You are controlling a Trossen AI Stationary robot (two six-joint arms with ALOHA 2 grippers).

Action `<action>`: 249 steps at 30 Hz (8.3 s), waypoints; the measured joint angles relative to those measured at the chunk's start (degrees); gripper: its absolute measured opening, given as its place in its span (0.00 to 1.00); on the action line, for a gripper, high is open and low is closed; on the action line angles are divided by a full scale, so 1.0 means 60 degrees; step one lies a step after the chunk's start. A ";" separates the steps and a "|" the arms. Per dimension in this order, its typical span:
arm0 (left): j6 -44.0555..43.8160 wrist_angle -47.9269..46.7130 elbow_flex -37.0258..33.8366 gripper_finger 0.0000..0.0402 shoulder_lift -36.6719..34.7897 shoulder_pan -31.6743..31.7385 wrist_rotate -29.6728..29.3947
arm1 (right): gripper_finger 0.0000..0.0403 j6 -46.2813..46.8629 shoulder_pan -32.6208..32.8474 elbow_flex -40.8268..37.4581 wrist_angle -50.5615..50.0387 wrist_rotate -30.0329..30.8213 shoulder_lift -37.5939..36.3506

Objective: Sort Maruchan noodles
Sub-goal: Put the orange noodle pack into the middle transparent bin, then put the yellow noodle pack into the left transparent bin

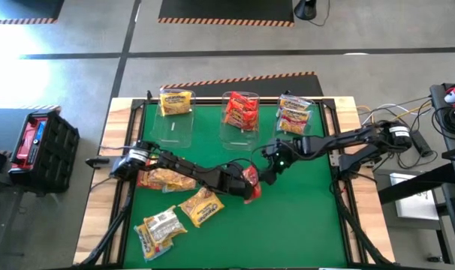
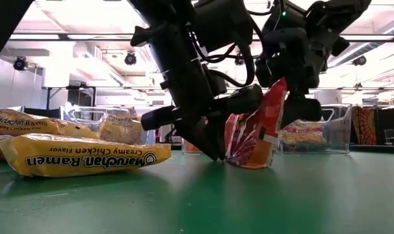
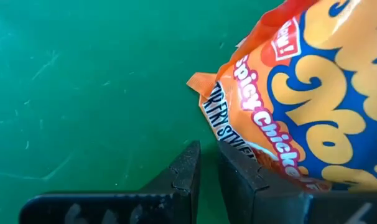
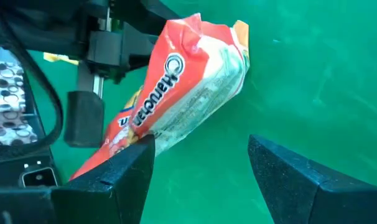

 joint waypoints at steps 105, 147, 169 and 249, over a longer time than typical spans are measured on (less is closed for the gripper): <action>-0.0875 -0.1765 -0.0356 0.09 -0.1997 -0.0169 -0.1131 | 0.29 0.3564 -0.0053 -0.1270 0.1985 0.1212 0.0059; -0.2056 -0.5447 -0.0363 0.09 -0.5330 -0.0734 -0.3303 | 0.22 0.2024 -0.0116 -0.1216 0.3327 0.0960 -0.0028; -0.2007 -0.6123 -0.0363 0.09 -0.6272 -0.1357 -0.4326 | 0.22 0.1297 -0.2202 -0.0811 0.5733 0.0729 -0.0520; -0.3271 -0.6596 -0.0394 0.09 -0.6258 -0.1669 -0.3947 | 0.41 -0.7436 -0.4120 0.7808 -0.4373 0.0908 0.2908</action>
